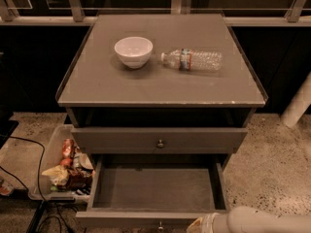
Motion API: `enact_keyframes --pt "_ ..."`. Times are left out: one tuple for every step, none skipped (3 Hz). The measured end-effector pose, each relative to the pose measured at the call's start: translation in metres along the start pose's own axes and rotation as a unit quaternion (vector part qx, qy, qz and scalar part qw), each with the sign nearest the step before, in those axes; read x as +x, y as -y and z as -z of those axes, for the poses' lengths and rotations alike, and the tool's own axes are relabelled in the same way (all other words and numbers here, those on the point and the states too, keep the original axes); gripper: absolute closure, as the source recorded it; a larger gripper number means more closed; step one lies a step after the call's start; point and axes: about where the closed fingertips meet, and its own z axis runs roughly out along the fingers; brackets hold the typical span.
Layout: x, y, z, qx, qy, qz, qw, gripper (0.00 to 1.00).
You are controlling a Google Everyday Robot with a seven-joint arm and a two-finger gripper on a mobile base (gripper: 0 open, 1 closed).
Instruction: Close middle drawer
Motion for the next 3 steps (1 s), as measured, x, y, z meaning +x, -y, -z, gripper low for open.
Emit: enact_keyframes --pt "0.0000 0.0000 0.0000 0.000 0.000 0.000 1.0000 0.36" --pt "0.0000 0.0000 0.0000 0.000 0.000 0.000 1.0000 0.13" --pt "-0.0025 0.0009 -0.0051 -0.004 -0.001 0.005 1.0000 0.00"
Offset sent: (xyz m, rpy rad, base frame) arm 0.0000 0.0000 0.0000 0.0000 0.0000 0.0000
